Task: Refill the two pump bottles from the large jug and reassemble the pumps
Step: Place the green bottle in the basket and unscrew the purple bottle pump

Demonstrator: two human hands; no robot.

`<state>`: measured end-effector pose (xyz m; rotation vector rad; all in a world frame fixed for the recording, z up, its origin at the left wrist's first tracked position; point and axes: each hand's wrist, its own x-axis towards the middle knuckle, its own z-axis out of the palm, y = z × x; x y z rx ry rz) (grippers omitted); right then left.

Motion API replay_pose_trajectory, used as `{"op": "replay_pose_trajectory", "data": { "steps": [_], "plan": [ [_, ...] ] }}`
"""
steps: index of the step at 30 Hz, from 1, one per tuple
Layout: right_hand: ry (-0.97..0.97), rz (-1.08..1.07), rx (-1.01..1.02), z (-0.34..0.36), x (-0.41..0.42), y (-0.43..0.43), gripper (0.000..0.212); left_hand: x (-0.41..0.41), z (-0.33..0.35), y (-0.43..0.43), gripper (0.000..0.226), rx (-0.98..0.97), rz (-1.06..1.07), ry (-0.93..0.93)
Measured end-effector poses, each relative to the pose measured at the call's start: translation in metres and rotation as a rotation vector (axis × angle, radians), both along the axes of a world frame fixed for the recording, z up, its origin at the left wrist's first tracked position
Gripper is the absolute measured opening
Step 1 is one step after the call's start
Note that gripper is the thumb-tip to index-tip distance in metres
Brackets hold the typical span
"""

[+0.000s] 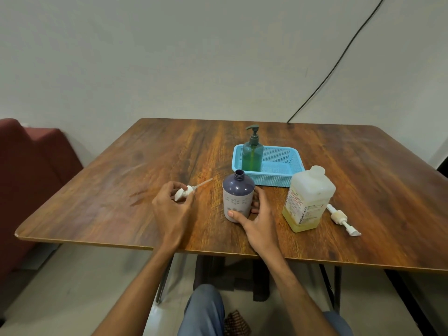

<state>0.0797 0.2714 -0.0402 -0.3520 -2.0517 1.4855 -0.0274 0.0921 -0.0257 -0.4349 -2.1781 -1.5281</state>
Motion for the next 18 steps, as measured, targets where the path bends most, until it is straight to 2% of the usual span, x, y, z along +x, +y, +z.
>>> {"op": "replay_pose_trajectory", "data": {
  "steps": [5, 11, 18],
  "plan": [
    [-0.010, -0.006, -0.002, 0.000, 0.000, 0.000, 0.079, -0.011, -0.014, 0.004, 0.020, -0.193, -0.006, -0.076],
    [-0.015, -0.015, 0.001, -0.001, -0.001, 0.001, 0.079, -0.019, -0.022, 0.007, 0.025, -0.271, 0.000, -0.098],
    [-0.013, -0.008, 0.000, 0.002, 0.001, 0.000, 0.076, -0.017, -0.022, 0.009, 0.062, -0.293, 0.030, -0.076]
  ]
}}
